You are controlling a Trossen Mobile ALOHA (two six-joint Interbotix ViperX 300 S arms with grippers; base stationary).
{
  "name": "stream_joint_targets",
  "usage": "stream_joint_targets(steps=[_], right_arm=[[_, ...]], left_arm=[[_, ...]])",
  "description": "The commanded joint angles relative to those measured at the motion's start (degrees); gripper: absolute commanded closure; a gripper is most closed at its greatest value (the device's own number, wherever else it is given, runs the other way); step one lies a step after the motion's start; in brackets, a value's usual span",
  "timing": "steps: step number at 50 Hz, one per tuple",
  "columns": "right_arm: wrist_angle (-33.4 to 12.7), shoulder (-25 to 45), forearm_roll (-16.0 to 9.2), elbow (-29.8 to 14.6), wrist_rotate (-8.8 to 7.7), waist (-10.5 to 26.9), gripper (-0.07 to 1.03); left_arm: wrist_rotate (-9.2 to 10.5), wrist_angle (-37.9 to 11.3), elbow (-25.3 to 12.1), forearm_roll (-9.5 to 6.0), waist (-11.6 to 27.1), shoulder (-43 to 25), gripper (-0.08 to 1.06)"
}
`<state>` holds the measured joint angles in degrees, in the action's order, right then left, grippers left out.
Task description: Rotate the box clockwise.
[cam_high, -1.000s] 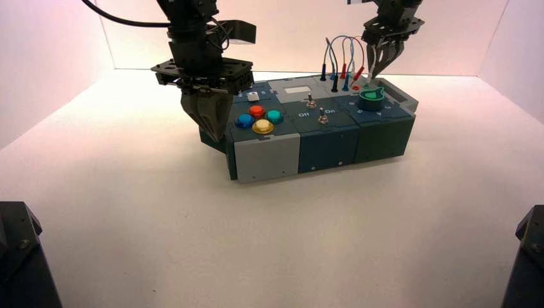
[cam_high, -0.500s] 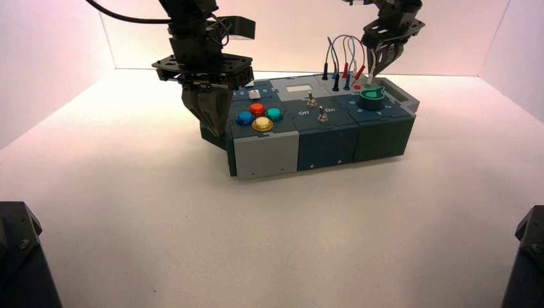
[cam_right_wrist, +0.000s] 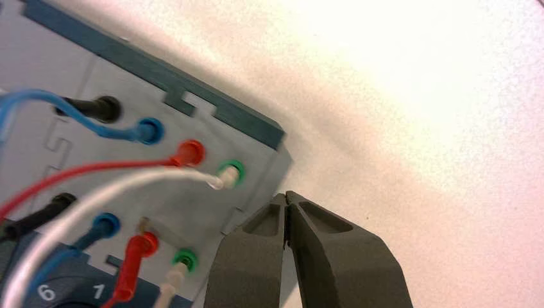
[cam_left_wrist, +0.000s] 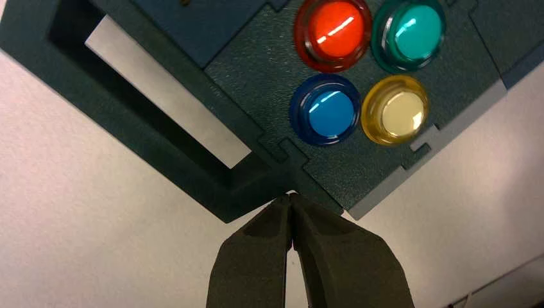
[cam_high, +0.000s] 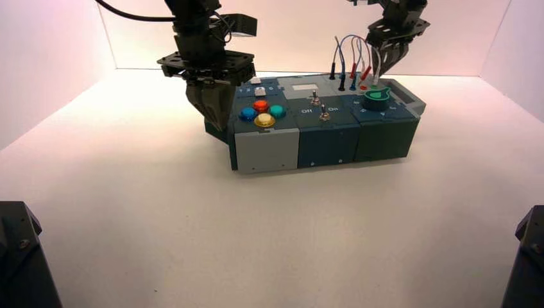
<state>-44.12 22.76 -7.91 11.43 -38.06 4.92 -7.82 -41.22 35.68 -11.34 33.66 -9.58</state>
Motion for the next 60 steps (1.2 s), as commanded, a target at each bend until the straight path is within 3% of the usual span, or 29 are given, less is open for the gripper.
stream_joint_targets(steps=[1, 15, 28, 38, 48, 60], right_arm=[[-1.4, -1.6, -0.3, 0.5, -0.18, 0.4, 0.98], [-2.4, -4.4, -0.4, 1.1, 0.18, -0.3, 0.98], [-3.7, -9.4, -0.4, 1.1, 0.62, -4.7, 0.98], [0.5, -9.1, -0.3, 3.0, 0.62, -7.1, 0.98], [6.3, -6.2, -1.1, 4.2, 0.62, -7.1, 0.99], [7.1, -3.7, -3.6, 4.7, 0.09, -6.6, 0.98]], left_arm=[[-0.62, 2.2, -2.7, -0.18, -0.6, -0.3, 1.01], [-0.7, 2.2, -3.1, -0.26, -1.1, -1.6, 1.01], [-0.79, 2.2, -3.1, -0.18, -1.1, -1.6, 1.01], [-0.79, 2.2, -3.3, -0.26, -1.1, -1.6, 1.01], [-0.79, 2.1, -3.4, -0.26, -1.1, -1.5, 1.01], [-0.79, 2.2, -4.7, -0.18, -1.1, -2.0, 1.01]])
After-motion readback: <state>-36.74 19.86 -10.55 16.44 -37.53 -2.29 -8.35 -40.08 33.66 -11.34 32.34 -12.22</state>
